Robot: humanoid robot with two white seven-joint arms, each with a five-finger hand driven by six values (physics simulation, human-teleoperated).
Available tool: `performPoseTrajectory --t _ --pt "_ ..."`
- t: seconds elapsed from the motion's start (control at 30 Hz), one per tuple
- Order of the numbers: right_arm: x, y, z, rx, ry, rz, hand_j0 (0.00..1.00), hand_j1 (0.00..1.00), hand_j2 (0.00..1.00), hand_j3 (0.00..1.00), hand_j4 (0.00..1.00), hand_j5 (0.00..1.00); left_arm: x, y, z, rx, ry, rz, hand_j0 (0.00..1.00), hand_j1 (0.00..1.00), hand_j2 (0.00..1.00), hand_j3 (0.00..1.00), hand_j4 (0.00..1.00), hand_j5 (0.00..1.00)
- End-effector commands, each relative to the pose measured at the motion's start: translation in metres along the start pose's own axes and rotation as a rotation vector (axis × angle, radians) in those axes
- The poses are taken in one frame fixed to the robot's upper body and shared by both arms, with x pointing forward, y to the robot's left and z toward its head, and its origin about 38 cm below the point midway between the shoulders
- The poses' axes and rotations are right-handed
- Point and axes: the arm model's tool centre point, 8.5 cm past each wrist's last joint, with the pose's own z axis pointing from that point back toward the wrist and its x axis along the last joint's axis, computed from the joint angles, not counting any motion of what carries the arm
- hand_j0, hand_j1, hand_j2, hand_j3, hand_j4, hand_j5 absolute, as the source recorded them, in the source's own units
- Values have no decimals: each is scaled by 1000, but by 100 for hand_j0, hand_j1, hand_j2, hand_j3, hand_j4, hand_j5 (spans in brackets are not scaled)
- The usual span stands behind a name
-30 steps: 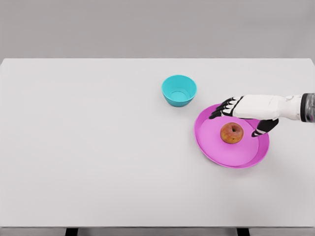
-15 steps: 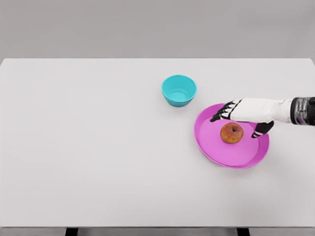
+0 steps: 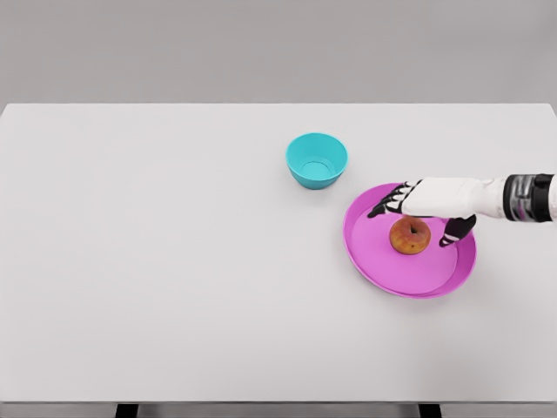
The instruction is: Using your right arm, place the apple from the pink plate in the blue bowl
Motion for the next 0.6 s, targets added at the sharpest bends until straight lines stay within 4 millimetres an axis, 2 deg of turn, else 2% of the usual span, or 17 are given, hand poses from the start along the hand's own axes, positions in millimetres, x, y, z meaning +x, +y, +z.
performPoseTrajectory --t 0.0,0.13,0.43,0.57 --pt "1 -1 -1 -3 -2 -5 100 100 100 100 100 100 0 0 0 0 1 0 100 100 100 100 100 100" --pt "5 1 -8 -3 -19 -8 100 100 100 100 100 100 0 0 0 0 1 -1 100 100 100 100 100 100" --pt "1 11 -10 20 -12 -27 100 100 100 100 100 100 0 0 0 0 1 0 100 100 100 100 100 100" --pt "1 10 -18 16 -22 -36 100 100 100 100 100 100 0 0 0 0 1 0 100 100 100 100 100 100"
